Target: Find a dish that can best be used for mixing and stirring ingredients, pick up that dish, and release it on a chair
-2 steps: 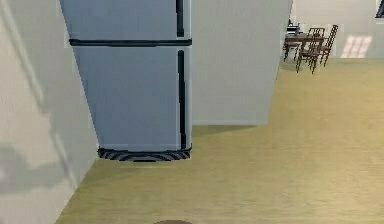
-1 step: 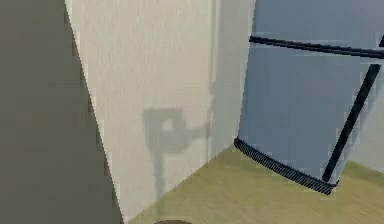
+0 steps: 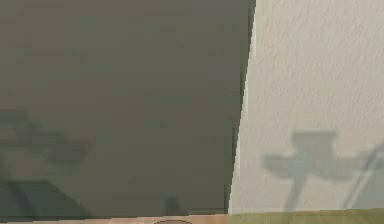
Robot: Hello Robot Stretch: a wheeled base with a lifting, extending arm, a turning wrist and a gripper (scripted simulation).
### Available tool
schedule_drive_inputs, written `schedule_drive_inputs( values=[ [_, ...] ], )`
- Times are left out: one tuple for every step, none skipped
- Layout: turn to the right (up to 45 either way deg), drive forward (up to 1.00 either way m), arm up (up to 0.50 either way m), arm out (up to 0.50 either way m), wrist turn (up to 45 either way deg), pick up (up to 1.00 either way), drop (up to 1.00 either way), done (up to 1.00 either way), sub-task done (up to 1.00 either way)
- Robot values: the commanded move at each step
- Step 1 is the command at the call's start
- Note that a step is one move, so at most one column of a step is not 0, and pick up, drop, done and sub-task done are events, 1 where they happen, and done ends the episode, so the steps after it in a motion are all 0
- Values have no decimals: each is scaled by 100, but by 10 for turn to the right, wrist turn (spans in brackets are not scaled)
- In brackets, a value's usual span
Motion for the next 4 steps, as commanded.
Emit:
schedule_drive_inputs(
  values=[
    [0, 50, 0, 0, 0, 0, 0, 0, 0],
    [450, 0, 0, 0, 0, 0, 0, 0, 0],
    [120, 0, 0, 0, 0, 0, 0, 0, 0],
    [-450, 0, 0, 0, 0, 0, 0, 0, 0]
  ],
)
